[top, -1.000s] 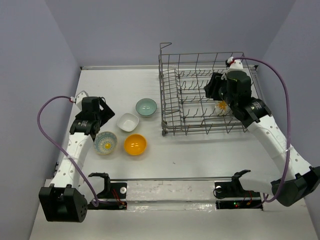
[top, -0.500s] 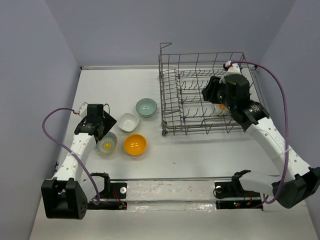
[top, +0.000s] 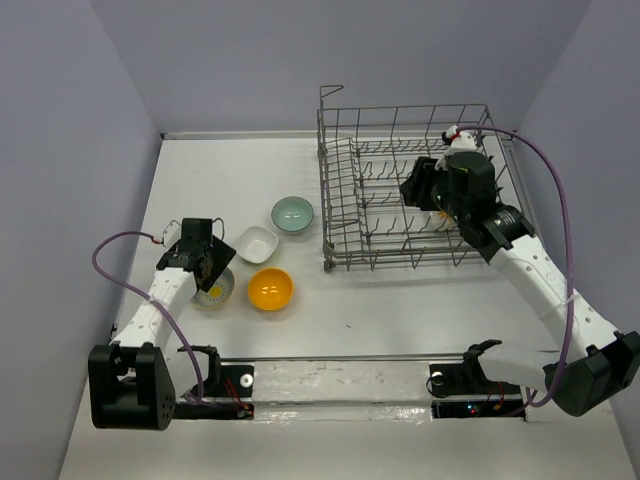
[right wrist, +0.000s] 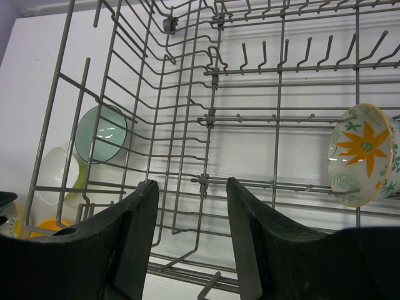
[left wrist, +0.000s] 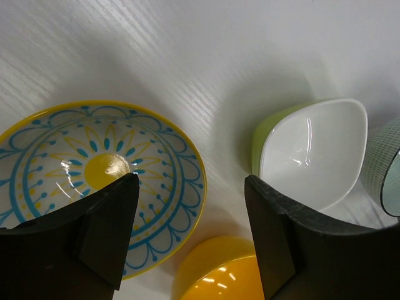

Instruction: Load the bowls into the dish rack

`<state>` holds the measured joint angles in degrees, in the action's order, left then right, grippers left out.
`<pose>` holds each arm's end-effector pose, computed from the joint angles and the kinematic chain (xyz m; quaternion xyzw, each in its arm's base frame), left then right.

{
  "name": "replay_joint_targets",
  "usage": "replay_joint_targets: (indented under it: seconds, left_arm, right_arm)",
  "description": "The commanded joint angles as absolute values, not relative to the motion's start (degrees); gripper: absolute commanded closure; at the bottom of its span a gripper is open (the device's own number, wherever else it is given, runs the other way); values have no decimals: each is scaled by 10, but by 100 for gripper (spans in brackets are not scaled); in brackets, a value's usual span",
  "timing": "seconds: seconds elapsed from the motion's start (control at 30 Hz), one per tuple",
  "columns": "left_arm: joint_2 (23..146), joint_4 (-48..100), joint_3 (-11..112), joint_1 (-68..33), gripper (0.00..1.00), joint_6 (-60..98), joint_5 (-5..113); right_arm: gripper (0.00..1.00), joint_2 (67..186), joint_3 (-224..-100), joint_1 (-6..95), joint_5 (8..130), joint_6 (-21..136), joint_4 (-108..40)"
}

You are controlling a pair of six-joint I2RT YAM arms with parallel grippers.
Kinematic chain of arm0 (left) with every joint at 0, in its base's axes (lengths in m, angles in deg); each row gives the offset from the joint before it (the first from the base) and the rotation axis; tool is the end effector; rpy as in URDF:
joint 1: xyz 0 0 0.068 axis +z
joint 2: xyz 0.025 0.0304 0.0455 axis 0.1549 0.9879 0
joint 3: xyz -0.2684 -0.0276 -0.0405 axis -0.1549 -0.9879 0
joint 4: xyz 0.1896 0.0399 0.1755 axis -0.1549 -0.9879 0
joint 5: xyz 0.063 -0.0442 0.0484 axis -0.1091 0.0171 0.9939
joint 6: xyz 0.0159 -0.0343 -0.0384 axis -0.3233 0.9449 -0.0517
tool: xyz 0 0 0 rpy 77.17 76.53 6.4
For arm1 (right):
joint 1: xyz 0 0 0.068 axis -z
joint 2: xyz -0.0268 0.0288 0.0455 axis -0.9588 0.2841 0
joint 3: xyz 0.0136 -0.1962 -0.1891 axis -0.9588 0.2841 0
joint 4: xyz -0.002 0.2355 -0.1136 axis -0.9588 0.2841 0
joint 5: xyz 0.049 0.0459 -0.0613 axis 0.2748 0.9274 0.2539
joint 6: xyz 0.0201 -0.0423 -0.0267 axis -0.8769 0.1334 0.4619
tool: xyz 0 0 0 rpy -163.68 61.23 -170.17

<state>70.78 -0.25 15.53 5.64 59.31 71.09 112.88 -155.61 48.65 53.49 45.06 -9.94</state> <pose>0.2146 -0.0067 0.2151 -0.4088 0.8405 -0.0952 0.3426 0.2387 0.1050 0.3841 0.0001 0.8309 0.1554 0.5342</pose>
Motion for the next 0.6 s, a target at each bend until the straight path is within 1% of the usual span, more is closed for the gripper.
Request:
replay_joint_targets:
  seconds: [0.0, 0.27, 0.57]
  left_arm:
    - [723, 28, 148, 58, 23, 612, 727]
    - [762, 52, 144, 59, 24, 612, 732]
    - [776, 62, 140, 63, 37, 606, 731]
  right_arm:
    - [46, 1125, -1556, 484, 544, 446, -134]
    - [46, 1125, -1551, 484, 545, 448, -134]
    - [46, 1128, -1547, 484, 549, 450, -136]
